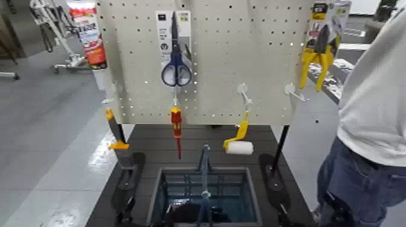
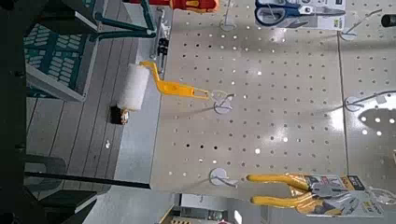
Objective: Put the red colored gloves into the crate.
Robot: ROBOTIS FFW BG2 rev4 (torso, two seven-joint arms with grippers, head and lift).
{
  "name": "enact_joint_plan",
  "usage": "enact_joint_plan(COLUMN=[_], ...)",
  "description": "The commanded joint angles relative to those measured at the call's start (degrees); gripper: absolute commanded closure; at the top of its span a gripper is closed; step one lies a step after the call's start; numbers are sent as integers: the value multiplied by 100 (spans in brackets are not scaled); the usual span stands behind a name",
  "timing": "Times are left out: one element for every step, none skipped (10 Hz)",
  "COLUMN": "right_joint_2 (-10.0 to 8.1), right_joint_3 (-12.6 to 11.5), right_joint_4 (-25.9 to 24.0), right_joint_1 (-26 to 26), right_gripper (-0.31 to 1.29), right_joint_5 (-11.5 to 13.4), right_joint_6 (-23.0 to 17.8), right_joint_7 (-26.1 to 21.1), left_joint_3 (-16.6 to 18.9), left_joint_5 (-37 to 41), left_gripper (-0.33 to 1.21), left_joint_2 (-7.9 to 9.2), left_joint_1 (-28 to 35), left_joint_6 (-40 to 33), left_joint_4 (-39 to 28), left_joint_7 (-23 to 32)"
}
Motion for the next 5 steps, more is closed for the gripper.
enact_joint_plan(right_joint_2=[-11,-11,-20,-20,-20], right_joint_3=[0,17,17,17,9], right_joint_4=[2,2,-7,-42,-69], right_joint_1=[0,0,0,-18,-9], right_gripper=[6,6,6,6,6], right_joint_5=[0,0,9,27,44], right_joint_6=[-18,8,17,113,122], right_joint_7=[0,-17,-17,-17,-17], left_joint_3=[0,-9,-9,-9,0], left_joint_5=[0,0,0,0,0], left_gripper=[11,11,11,11,11], left_joint_2=[-721,-721,-721,-721,-721], left_joint_1=[-9,-9,-9,-9,-9], left_joint_6=[0,0,9,0,0], left_joint_4=[0,0,9,9,9], left_joint_7=[0,0,0,0,0])
